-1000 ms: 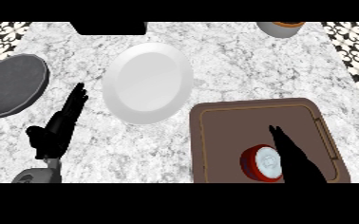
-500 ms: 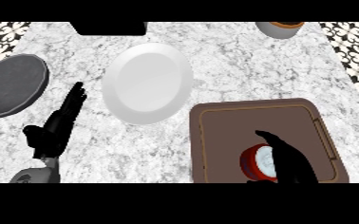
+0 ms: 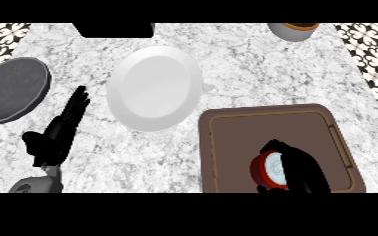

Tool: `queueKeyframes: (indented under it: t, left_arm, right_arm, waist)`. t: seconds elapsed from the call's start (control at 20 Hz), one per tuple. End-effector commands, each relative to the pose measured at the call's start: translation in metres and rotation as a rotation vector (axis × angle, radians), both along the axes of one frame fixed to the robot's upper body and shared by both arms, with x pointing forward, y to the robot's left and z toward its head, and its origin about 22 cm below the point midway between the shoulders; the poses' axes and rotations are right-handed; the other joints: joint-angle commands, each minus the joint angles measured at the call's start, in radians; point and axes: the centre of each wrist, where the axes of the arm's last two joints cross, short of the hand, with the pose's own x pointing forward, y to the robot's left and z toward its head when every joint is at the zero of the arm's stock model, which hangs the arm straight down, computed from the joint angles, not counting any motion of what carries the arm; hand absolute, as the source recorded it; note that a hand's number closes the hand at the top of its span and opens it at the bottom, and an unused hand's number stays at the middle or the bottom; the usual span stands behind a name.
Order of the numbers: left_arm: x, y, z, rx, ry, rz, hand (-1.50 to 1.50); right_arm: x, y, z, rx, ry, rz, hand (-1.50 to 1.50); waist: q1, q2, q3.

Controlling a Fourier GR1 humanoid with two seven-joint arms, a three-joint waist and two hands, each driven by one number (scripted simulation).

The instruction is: Pick the can from the tray and place it in the plate

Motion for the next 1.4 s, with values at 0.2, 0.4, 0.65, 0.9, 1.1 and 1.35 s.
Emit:
queueKeyframes:
  t: [0.2, 0.4, 0.65, 0.9, 1.1, 1.35]
  left_arm:
    - [0.003, 0.006, 0.005, -0.014, 0.009, -0.007, 0.0]
    - [0.006, -0.007, -0.005, 0.01, -0.006, 0.0, 0.0]
    - [0.013, 0.0, 0.015, -0.008, 0.002, 0.003, 0.0]
    - [-0.006, 0.004, -0.006, -0.011, -0.006, 0.002, 0.0]
    - [0.0, -0.008, -0.008, -0.005, 0.007, 0.016, 0.0]
    - [0.004, -0.011, 0.0, 0.014, -0.003, -0.004, 0.0]
  right_arm:
    - [0.053, -0.021, -0.019, -0.081, -0.118, 0.112, 1.5]
    - [0.065, -0.075, -0.038, -0.147, -0.249, 0.174, 1.5]
    - [0.065, -0.051, 0.005, -0.066, -0.362, 0.227, 1.5]
    - [0.056, -0.025, 0.052, -0.081, -0.491, 0.242, 1.5]
    - [0.051, -0.013, 0.063, -0.075, -0.629, 0.251, 1.5]
    - [0.049, -0.002, 0.098, -0.065, -0.764, 0.231, 1.5]
  waist:
    - [0.014, 0.012, 0.012]
    - [0.012, 0.016, 0.013]
    - [0.001, 0.009, 0.012]
    - [0.002, 0.008, 0.011]
    - [0.003, 0.009, 0.011]
    - [0.004, 0.009, 0.011]
